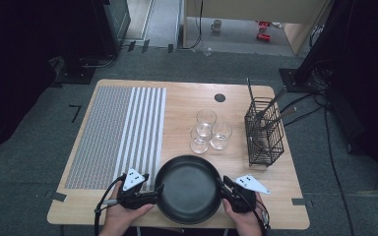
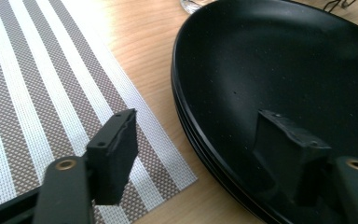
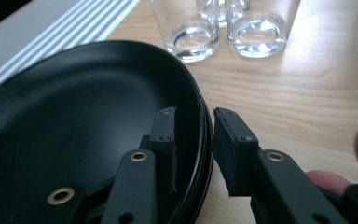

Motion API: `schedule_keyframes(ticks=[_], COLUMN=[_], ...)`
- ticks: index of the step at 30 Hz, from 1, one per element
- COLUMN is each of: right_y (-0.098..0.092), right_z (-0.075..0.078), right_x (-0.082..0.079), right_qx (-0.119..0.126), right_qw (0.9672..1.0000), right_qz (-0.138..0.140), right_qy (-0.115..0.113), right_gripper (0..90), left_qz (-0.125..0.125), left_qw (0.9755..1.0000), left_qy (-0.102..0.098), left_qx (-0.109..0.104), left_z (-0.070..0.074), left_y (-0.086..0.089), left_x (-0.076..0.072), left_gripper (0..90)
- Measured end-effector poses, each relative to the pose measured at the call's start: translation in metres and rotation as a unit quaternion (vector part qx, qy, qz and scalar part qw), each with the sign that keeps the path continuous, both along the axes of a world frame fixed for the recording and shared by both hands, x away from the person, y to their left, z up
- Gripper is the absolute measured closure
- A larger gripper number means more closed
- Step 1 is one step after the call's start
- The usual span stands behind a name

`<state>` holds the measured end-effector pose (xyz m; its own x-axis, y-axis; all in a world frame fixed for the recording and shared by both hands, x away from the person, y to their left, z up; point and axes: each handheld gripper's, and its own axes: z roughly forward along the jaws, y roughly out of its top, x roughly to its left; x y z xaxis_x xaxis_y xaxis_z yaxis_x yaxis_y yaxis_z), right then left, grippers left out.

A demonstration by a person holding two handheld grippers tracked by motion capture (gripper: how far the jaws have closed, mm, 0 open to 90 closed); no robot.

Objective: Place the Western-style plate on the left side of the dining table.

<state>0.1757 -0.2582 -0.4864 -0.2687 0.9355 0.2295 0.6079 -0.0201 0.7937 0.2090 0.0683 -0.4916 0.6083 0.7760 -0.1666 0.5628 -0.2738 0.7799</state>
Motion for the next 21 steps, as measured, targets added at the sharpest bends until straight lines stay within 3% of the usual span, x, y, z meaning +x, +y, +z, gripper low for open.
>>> schedule_keyframes(ticks=[3,4,14,18,21], right_y=[0.001,0.003,0.003,-0.003,-0.010], right_z=[-0.002,-0.004,-0.005,-0.006,-0.006], right_x=[-0.001,-0.002,-0.004,-0.005,-0.006], right_qx=[0.007,0.002,0.015,0.049,0.091], right_qw=[1.0000,0.9999,0.9995,0.9983,0.9949], right_qz=[-0.002,-0.010,-0.025,-0.022,-0.025], right_qy=[0.004,0.008,0.014,0.023,0.035], right_gripper=[73.6,78.9,79.8,79.7,82.0], left_qz=[-0.003,-0.009,-0.014,-0.016,-0.018], left_qw=[1.0000,0.9998,0.9991,0.9989,0.9986], left_qy=[0.001,0.008,0.020,0.020,0.024], left_qx=[-0.007,-0.018,-0.034,-0.041,-0.043], left_z=[0.000,-0.001,-0.004,-0.004,-0.006], left_y=[0.000,0.000,0.000,0.003,0.003], left_x=[-0.003,-0.003,-0.004,-0.004,-0.003], left_gripper=[36.0,41.1,55.9,58.8,58.6])
